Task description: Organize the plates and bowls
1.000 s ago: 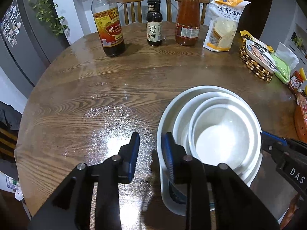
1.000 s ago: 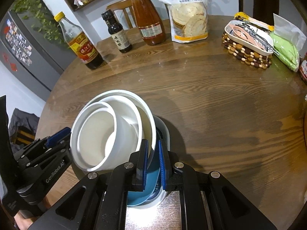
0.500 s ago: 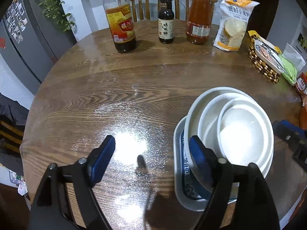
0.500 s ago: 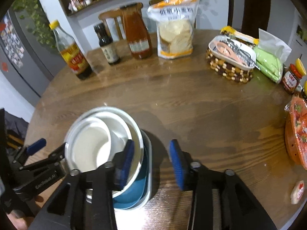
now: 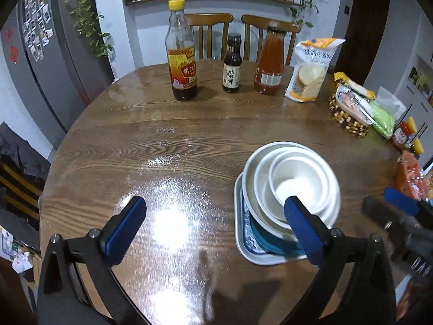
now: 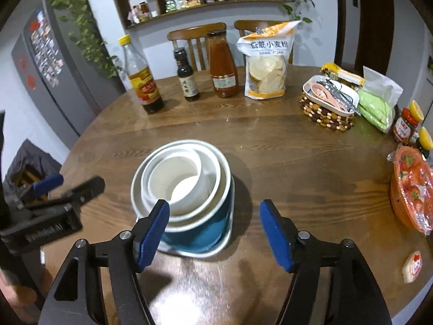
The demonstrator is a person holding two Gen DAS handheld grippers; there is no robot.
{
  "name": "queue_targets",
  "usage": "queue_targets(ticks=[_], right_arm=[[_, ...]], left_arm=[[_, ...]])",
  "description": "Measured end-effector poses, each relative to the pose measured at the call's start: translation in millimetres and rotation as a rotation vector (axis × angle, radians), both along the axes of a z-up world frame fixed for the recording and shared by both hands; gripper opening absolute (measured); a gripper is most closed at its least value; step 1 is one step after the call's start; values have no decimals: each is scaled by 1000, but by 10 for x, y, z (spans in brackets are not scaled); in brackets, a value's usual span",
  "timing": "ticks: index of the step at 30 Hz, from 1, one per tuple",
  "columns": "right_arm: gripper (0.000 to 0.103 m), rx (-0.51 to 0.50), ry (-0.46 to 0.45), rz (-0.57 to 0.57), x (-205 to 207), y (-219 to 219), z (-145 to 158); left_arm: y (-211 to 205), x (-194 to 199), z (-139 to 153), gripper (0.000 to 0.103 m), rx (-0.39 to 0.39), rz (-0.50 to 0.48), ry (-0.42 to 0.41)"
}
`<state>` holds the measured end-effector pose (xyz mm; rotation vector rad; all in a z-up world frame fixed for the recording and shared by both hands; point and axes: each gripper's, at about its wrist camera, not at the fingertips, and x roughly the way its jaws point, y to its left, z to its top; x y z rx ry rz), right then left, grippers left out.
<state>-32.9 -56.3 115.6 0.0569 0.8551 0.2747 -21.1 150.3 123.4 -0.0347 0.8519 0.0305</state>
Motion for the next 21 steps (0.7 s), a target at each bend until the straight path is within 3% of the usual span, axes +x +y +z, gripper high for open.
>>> queue_targets(ticks=[8,11,21], right_arm=[[71,12,40,49,-201,41,-101],[72,7,54,57,-258,44,-142],[72,0,77,77,-365,32,-219]], left_arm=[[-98,-298,163,102,36,34,-19],[-132,-394,173,102,-2,3,-41],[-328,-644,71,103,89,-61,-43]])
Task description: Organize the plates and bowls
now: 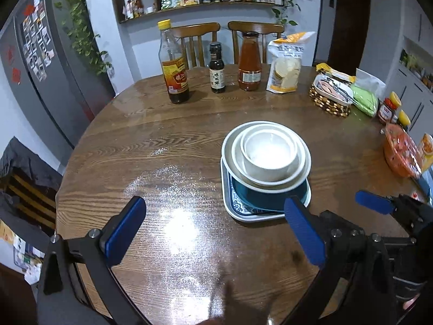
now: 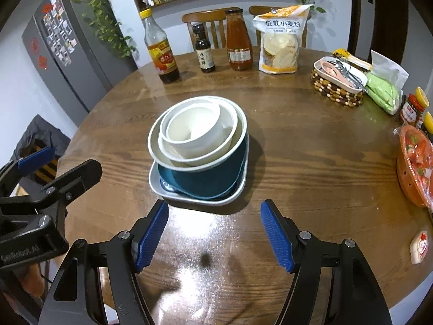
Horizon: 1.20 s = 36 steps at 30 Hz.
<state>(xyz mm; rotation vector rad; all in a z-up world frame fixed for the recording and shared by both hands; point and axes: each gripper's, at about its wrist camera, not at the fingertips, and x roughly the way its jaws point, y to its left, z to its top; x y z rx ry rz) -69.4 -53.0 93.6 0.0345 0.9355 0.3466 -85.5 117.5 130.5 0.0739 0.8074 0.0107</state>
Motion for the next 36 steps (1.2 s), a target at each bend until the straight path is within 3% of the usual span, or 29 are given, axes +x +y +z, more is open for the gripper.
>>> queue_targets(ticks=[16,28,36], right_arm=[[72,-55,0,40,-60,188,-50],[72,-107,-15,16,-7,160,-61],[72,-89,-7,-2,34,117,-45]], left_arm=[[68,-47,-197,102,17,32,58],[113,-48,-213,102,58,42,48],[127,-22,-260,102,65,38,65]])
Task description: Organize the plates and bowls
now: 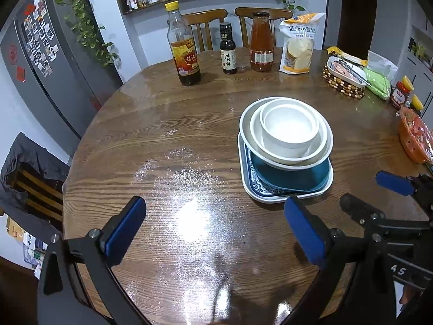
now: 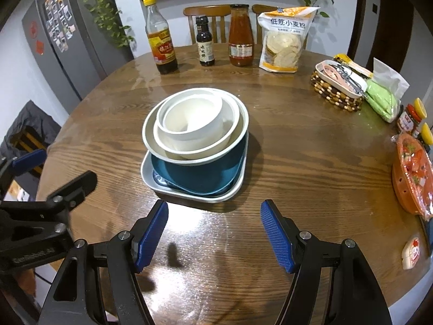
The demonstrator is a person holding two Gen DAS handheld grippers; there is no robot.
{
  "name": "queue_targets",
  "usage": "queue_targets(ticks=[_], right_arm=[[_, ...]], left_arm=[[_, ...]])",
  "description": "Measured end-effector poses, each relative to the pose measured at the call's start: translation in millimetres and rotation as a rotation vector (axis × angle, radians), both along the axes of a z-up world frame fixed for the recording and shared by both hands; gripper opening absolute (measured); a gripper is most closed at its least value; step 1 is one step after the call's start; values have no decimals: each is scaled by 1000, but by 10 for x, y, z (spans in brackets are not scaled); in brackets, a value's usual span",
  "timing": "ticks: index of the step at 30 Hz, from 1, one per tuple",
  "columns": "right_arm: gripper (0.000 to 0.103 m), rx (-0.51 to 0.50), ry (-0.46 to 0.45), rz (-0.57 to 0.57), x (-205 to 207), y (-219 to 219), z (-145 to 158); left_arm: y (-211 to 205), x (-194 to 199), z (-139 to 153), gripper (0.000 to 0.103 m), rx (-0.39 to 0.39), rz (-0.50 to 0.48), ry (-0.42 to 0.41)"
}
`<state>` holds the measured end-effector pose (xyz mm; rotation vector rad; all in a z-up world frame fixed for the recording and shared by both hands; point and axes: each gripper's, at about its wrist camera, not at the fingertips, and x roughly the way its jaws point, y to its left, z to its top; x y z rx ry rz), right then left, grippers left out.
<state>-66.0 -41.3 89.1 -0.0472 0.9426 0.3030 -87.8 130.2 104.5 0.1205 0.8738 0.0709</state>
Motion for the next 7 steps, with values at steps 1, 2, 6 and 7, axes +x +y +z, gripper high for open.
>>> queue_targets(ticks=[1,2,6,7], right_arm=[[72,2,0,0,0,1,2],[72,3,0,0,-1,0,3],[72,-2,0,-1,-1,-3,9],[72,0,-1,-1,-2,-2,6]], left_arm=[[0,1,-7,102,1,0,1],[2,5,-13,102,3,2,2],[26,6,-25,102,-1,5,5],[27,6,-25,102,0,4,4]])
